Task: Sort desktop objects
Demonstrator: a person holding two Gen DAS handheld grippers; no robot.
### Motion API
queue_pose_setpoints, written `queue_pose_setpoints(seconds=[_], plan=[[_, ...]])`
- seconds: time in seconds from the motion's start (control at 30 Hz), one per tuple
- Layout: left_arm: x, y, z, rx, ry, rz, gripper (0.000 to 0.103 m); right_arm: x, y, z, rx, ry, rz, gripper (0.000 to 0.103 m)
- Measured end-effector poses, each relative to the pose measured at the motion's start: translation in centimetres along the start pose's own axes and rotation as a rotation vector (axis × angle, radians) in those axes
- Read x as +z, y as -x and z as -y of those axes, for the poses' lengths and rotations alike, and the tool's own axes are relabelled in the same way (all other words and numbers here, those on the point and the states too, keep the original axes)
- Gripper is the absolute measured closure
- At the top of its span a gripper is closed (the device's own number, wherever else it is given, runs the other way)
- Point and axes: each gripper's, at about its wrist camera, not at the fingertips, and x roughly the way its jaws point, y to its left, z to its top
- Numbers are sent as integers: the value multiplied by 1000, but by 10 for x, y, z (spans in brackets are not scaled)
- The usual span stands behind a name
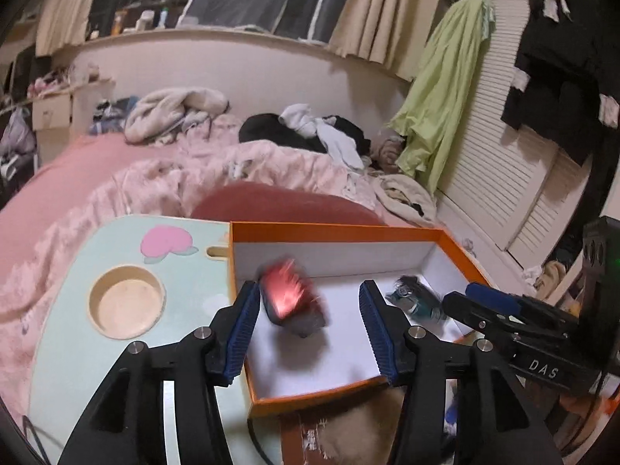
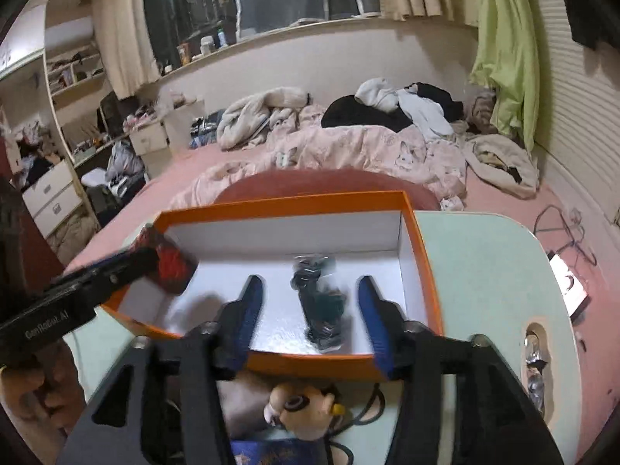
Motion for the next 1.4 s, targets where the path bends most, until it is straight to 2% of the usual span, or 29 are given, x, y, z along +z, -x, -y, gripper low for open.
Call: queue_pose_setpoints(seconds=[0.07, 0.1, 0.2, 0.23, 0.37, 0.5, 0.57, 0.6, 0.63, 0.7, 0.77, 0.87, 1.4], plan=[[0, 14, 2, -22, -8, 39, 50, 0, 13, 3, 21, -21, 35, 47], [1, 22, 3, -29, -17, 57, 45, 0, 25, 3, 32, -31, 63, 47], [-5, 47, 9, -12, -62, 85, 18, -4, 53, -1, 56, -24, 116, 47], [-11, 56, 10, 3, -82, 89, 16, -7, 64, -3, 64, -8, 127, 47], [-46, 80, 12, 5, -156, 52, 16, -39, 91, -13, 68, 70, 129, 47], [-91, 93, 11, 28, -214, -21, 16, -83, 98, -14, 89, 190, 69, 47], [-107, 91, 11, 58, -247, -54, 15, -100, 92, -10, 72, 222, 33, 47], [-114, 85, 12, 84, -270, -85, 10, -106, 88, -9, 73, 227, 8, 47], [-120, 72, 12, 102, -291, -149, 5, -112, 83, -8, 72, 225, -24, 47], [-120, 59, 8, 73, -270, -203, 0, -121, 69, -7, 55, 210, -76, 46], [-118, 52, 7, 62, -284, -206, 0, -120, 64, -12, 3, 233, -55, 27], [-119, 47, 6, 48, -290, -192, 0, -116, 58, -10, 0, 228, -60, 20], [-121, 54, 6, 42, -292, -181, 0, -121, 58, -7, 1, 226, -49, 17]])
